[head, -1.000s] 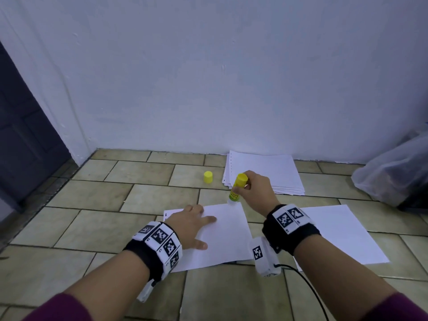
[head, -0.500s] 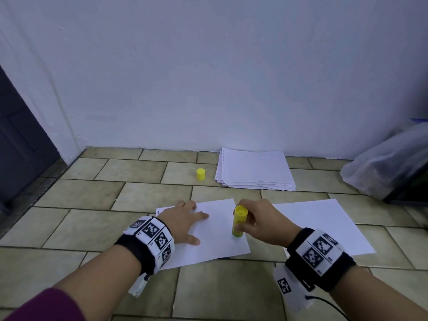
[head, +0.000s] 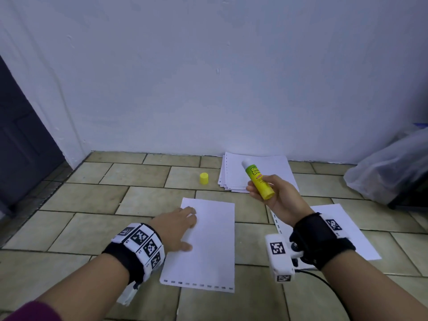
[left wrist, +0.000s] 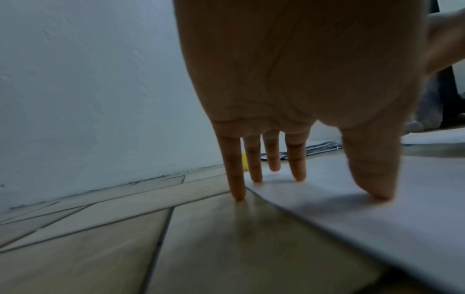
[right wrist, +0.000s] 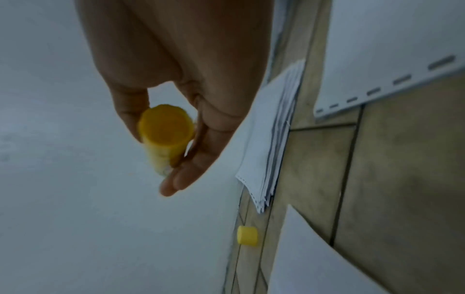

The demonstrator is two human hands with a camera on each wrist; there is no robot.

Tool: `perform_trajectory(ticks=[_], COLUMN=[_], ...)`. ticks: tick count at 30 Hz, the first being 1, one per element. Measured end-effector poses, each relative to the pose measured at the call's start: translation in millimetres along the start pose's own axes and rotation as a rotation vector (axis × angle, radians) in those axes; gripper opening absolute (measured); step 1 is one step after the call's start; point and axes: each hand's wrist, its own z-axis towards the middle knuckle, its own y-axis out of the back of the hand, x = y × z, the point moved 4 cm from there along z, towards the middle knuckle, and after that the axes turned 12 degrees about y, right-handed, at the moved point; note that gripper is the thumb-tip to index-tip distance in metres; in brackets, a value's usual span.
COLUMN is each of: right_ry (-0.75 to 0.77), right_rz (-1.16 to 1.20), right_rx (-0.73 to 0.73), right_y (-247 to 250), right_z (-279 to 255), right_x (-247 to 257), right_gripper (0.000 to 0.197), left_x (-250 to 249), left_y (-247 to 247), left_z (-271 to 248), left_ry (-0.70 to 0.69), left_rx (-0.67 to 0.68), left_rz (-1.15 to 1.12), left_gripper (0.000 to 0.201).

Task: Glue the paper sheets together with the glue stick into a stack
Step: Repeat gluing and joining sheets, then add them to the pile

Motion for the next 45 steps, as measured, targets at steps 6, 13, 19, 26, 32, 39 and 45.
perform_trajectory(ticks=[6, 13, 19, 26, 32, 39, 45], right_ry=[0.054, 0.204, 0.286, 0.288, 0.272, 0.243, 0.128], right_rz=[-0.408, -0.855, -1.067, -1.125, -1.211, -1.279, -1.247], right_rx=[0.032, 0.009, 0.056, 0.043, 0.097, 0.143, 0.172], right_y=[-2, -21, -39, -38, -44, -45, -38], right_z=[24, 50, 60, 66, 67, 66, 62], right_x=[-32, -50, -54, -56, -63, -73, -68], right_gripper=[0.021, 0.027, 0.035, 0.033, 0.033, 0.032, 0.053], left_x=[12, 20, 20, 24, 23, 30, 33], left_y=[1, -1, 0, 3, -3, -2, -7], left_z=[1, 5, 4, 5, 7, 9, 10], left_ry=[0.082, 0.133, 0.010, 0.051, 0.019, 0.118, 0.120], left_rx=[-0.038, 0.002, -0.058, -0.048, -0.049, -0.092, -0.090], left_rz=[0.006, 0.021, -0.033, 0.004, 0.007, 0.004, -0.071], left_gripper=[0.054, 0.065, 0.053, 0.048, 0.060, 0.038, 0.042])
